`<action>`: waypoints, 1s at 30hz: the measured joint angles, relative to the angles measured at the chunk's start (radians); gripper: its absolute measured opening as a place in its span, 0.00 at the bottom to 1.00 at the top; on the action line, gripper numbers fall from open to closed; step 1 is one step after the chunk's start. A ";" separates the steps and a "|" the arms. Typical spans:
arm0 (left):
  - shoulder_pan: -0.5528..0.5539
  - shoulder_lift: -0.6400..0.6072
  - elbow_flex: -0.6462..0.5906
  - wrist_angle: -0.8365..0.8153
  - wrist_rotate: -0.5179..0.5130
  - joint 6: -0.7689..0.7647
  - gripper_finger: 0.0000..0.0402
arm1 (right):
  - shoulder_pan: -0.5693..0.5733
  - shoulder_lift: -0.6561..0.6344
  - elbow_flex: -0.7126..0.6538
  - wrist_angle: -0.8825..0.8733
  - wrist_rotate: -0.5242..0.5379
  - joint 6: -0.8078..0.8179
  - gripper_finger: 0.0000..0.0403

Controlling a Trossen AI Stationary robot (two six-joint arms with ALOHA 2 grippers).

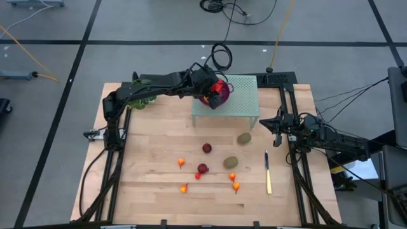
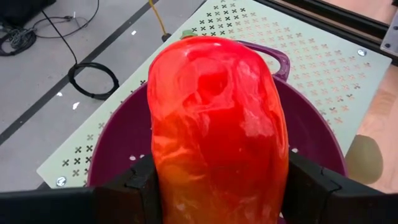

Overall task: Pick & Place Fruit
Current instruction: Put the mango into the strainer bowl

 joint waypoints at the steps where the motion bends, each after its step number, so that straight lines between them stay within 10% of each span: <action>1: 0.000 0.000 0.000 0.000 0.000 -0.003 0.56 | 0.000 0.000 0.000 0.000 0.000 0.000 0.00; 30: 0.006 0.050 -0.001 -0.002 0.005 -0.028 0.61 | 0.000 0.000 0.000 0.001 0.000 0.000 0.00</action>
